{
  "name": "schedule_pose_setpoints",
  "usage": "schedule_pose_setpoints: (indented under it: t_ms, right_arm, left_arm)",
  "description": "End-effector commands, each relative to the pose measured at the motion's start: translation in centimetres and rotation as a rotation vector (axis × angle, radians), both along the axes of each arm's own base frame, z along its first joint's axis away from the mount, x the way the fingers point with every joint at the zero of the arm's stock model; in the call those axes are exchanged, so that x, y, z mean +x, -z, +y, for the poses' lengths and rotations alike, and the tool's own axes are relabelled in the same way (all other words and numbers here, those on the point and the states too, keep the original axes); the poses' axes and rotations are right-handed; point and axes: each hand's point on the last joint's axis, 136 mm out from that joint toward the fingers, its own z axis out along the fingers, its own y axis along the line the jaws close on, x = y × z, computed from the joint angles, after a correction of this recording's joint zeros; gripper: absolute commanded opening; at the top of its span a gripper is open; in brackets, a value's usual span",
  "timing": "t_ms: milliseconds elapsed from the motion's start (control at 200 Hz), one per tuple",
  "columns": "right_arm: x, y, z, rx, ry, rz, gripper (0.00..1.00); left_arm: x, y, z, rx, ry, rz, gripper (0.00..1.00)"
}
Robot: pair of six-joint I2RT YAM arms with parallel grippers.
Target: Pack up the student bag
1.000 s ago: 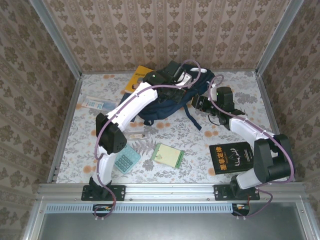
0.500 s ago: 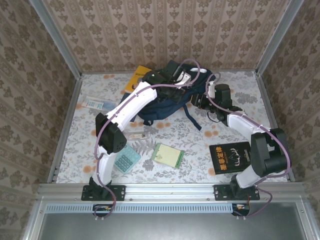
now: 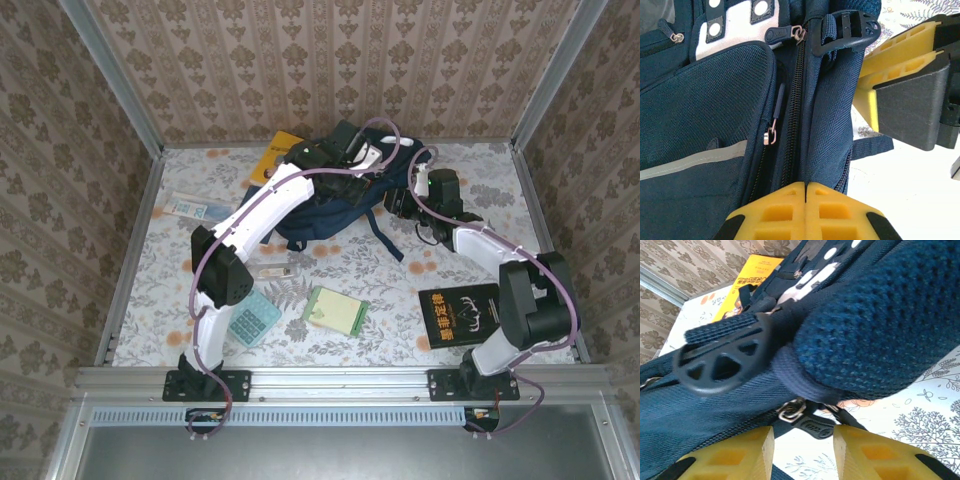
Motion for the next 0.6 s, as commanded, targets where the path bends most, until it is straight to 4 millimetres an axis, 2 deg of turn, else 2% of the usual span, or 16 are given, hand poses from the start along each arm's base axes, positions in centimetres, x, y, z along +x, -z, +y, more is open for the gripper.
schedule_pose_setpoints:
  t_ms: [0,230,525,595]
  right_arm:
    - [0.8,0.6,-0.8,-0.036,0.02,-0.027,0.38]
    - [1.4,0.1,-0.2,-0.026,-0.011,-0.114,0.43]
    - [2.2,-0.5,1.3,0.04,-0.078,-0.176,0.43]
    - [2.3,-0.8,1.7,0.062,-0.098,-0.188,0.37]
  left_arm:
    - [0.7,-3.3,-0.7,-0.091,-0.014,-0.042,0.0]
    - [0.5,-3.4,-1.0,-0.108,-0.004,-0.033,0.0]
    - [0.3,-3.5,-1.2,-0.12,0.001,-0.019,0.0]
    - [0.2,-3.6,-1.2,-0.122,0.002,-0.019,0.0]
